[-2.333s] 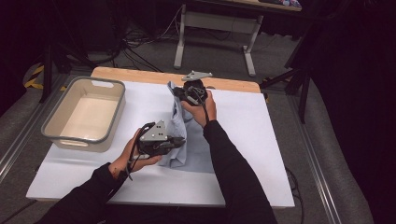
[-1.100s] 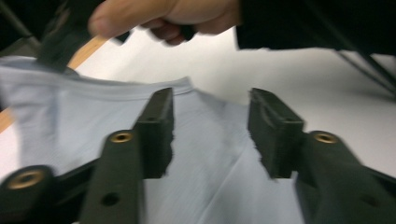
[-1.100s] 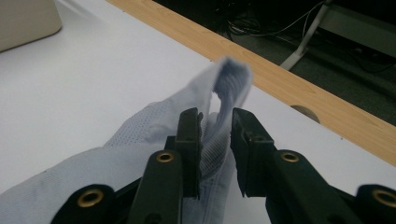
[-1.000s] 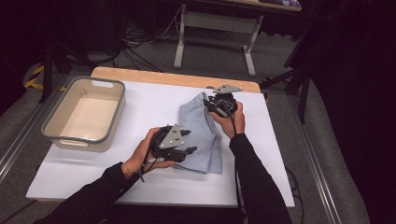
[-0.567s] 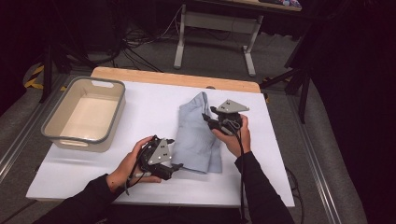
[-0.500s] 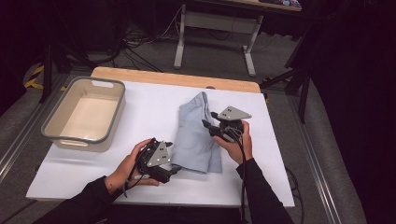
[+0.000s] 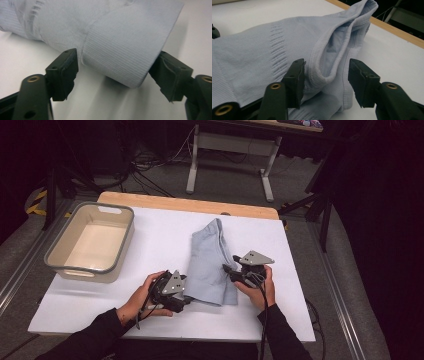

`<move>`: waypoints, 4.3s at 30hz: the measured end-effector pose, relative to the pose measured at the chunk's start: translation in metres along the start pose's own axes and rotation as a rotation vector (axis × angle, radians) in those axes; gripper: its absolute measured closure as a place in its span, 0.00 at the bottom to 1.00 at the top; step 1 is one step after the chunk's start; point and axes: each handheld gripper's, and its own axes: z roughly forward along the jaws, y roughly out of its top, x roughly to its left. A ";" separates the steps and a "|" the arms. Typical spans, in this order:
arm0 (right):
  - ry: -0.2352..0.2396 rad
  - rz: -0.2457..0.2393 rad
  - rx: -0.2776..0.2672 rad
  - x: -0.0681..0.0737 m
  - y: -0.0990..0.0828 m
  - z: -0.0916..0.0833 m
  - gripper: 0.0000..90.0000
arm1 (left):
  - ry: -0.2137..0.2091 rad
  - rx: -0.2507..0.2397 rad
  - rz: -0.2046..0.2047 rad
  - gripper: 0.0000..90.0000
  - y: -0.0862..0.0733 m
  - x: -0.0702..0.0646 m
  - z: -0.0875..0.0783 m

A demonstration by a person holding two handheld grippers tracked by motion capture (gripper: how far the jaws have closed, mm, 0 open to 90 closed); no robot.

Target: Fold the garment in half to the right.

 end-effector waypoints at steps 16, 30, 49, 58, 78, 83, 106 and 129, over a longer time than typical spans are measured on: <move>-0.012 -0.022 0.063 0.003 -0.012 0.014 0.76 | -0.013 0.060 -0.044 0.62 -0.001 0.004 0.012; -0.008 -0.058 0.066 0.009 -0.008 0.017 0.97 | 0.012 0.074 0.009 0.91 0.001 0.004 0.007; 0.094 -0.024 0.000 0.034 0.022 0.024 0.98 | 0.146 0.085 0.065 0.92 -0.010 0.000 -0.056; 0.080 -0.068 0.019 0.043 0.022 0.023 0.98 | 0.137 0.097 0.101 0.90 -0.012 -0.023 -0.048; -0.012 -0.115 0.156 0.031 0.008 0.017 0.98 | 0.025 0.093 0.095 0.79 -0.009 -0.027 -0.017; -0.045 -0.156 0.155 0.035 0.006 0.021 0.92 | 0.009 0.093 0.089 0.76 -0.010 -0.026 -0.018; -0.023 -0.112 -0.026 0.040 0.007 -0.010 0.89 | -0.071 -0.099 0.056 0.81 -0.016 -0.002 -0.077; 0.187 -0.271 0.053 0.103 0.007 0.023 1.00 | -0.106 0.023 0.094 0.99 -0.004 0.005 -0.007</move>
